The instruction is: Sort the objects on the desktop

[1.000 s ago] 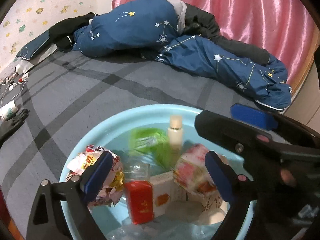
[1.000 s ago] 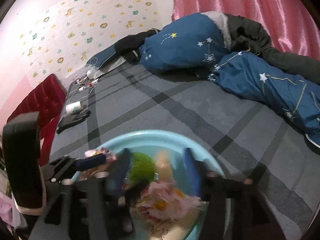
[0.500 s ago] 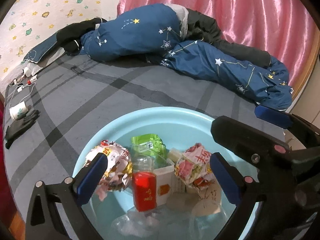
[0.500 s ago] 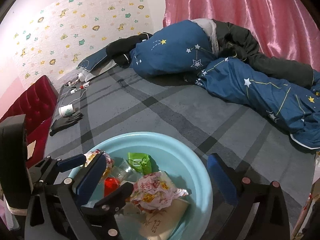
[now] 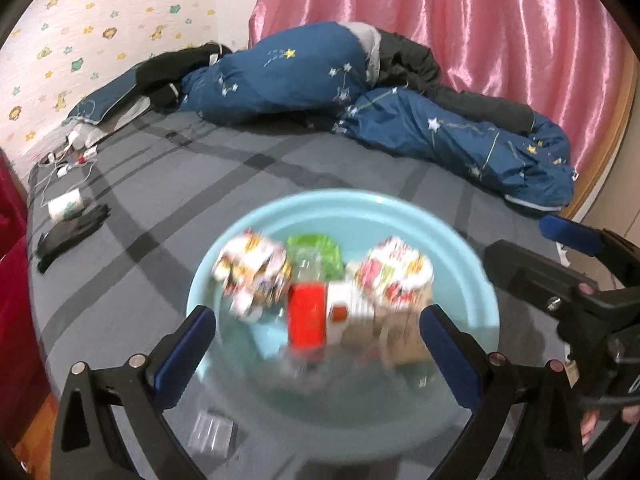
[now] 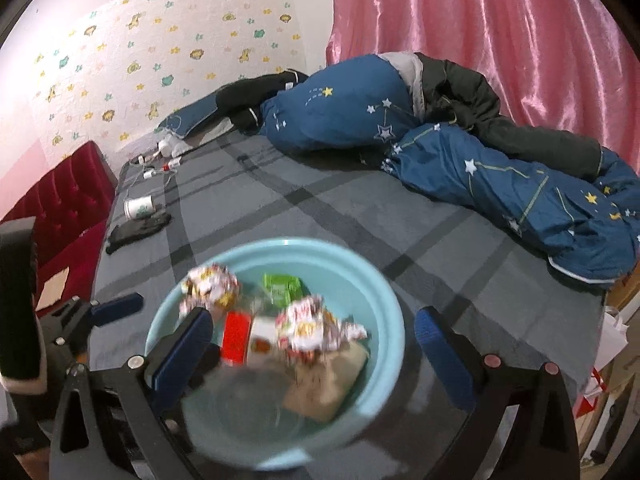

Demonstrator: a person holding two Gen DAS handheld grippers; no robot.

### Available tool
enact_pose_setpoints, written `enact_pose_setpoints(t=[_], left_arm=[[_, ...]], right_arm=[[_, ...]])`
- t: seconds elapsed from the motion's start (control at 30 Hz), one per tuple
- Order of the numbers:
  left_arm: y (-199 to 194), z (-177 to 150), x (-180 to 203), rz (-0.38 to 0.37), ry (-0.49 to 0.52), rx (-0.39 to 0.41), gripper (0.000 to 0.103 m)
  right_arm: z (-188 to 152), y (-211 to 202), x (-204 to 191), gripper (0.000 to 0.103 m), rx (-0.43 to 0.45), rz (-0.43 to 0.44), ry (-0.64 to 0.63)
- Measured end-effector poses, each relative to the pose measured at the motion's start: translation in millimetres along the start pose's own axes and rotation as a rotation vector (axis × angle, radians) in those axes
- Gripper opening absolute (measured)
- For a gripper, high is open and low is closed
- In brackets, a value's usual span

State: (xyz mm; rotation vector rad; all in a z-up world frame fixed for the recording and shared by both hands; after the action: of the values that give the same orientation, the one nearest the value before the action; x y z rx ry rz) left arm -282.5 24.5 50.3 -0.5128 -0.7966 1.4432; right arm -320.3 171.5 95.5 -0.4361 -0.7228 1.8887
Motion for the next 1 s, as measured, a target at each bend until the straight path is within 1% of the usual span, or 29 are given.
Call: enact_pose_setpoints(t=[0.13,0.33,0.43,0.5,0.6,0.77,0.83,1.0], left_arm=[[-11,-16,-7,0.010,-0.006,-0.002,0.103],[-25,-43,-20,0.009,-0.034,0.002,0.103],[-24,-62,-22,0.031,-0.015,-0.013,0.103],[-22,-76,-25,0.030,-0.013,-0.024,0.103],[-17,-96,-31,0.017,-0.042,-0.049,0.103],[-9,-126,-40,0.028,-0.070,-0.054,0.103],[-3,-137,-43,0.040,-0.073,-0.060,0.103],[29,-175,-46,0.100,-0.055,-0.120,0.103]], right_arm=[[-20,-10,-3,0.103,-0.027,-0.021,-0.011],[-49,-22,-6,0.103,-0.053,-0.023,0.008],[-65,-23,-6,0.103,-0.073,-0.036,0.012],[-78,-21,-6,0.103,-0.091,-0.042,0.015],[-98,-17,-9,0.103,-0.115,-0.050,0.011],[-132,-4,-14,0.103,-0.160,-0.058,0.013],[-147,5,-18,0.103,-0.179,-0.059,0.006],[-175,28,-24,0.103,-0.209,-0.085,-0.015]])
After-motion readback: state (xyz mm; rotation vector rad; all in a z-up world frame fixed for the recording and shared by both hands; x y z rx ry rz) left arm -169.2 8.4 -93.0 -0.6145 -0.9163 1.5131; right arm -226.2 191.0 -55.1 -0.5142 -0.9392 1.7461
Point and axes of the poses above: each gripper's, at about its wrist camera, not at the fingertips, and y roughly the way its jaws point, x to its right, z to its top, the point moved 3 cm from there along y, roughly the way its jaws point, and after that the axes turned 10 degrees about -y, right-handed, at the moved point
